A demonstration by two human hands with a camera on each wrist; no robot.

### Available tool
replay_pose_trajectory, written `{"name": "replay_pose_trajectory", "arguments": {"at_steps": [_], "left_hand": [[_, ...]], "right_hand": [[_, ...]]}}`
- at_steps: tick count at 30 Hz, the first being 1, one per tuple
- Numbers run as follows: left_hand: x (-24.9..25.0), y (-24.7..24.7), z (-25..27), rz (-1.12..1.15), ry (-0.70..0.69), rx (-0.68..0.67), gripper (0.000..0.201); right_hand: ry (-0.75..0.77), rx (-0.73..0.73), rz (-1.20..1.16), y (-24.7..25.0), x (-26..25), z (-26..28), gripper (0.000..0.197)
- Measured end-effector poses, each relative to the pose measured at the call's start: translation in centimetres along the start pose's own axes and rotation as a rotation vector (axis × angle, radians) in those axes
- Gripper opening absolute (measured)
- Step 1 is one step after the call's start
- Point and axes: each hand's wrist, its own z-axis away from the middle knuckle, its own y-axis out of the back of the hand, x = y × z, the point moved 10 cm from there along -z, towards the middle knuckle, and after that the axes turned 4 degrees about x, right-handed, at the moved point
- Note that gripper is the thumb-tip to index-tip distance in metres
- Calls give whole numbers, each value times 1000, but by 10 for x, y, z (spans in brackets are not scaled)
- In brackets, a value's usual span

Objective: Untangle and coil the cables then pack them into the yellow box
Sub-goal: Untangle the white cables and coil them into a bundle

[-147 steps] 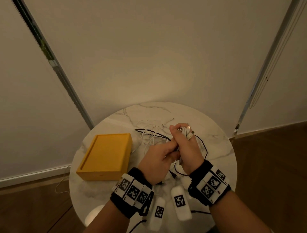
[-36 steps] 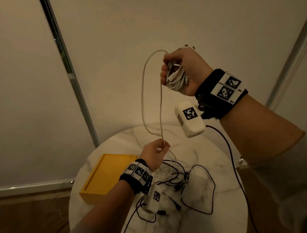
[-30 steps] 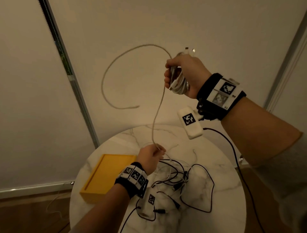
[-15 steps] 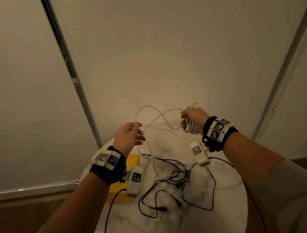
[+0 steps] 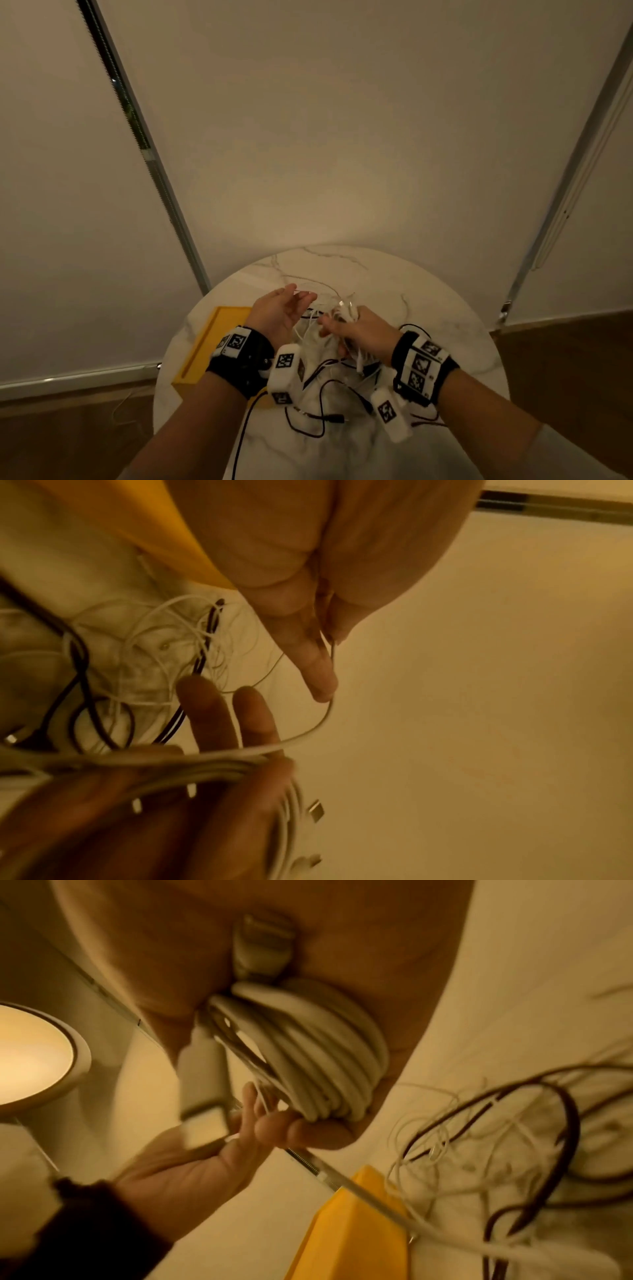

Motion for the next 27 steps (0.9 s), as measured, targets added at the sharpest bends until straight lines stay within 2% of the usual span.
{"name": "replay_pose_trajectory", "arguments": {"at_steps": [3, 5, 8, 11, 13, 15, 17, 18, 19, 24, 27], "left_hand": [[-15, 16, -7, 161, 110, 44, 20], [-17, 26, -8, 395, 168, 60, 24], [-11, 46, -15, 727, 145, 66, 31], [-18, 52, -20, 714, 122, 39, 32], [-31, 50, -18, 492, 123, 13, 27], [-42, 39, -7, 9, 61, -70, 29], [-51, 16, 13, -460, -67, -248, 31], [-55, 6, 24, -613, -136, -332, 32], [-58, 0, 33, -701, -179, -371, 33], [-57, 7, 41, -891, -292, -363, 22], [-43, 14, 43, -1091, -454, -276, 19]], "right_hand": [[15, -32, -135, -21, 9, 3, 8], [-11, -29, -219, -26, 19, 3, 14], [-63, -72, -318, -37, 32, 5, 19], [-70, -110, -424, -46, 34, 7, 9], [-77, -80, -561, -44, 34, 3, 4], [-118, -32, -713, -38, 36, -2, 9], [-145, 12, -811, -31, 35, -7, 12], [-152, 34, -831, -28, 34, -8, 12], [-160, 52, -838, -24, 35, -10, 13], [-141, 145, -787, -7, 38, -14, 15], [-124, 259, -665, 5, 45, -13, 23]]}}
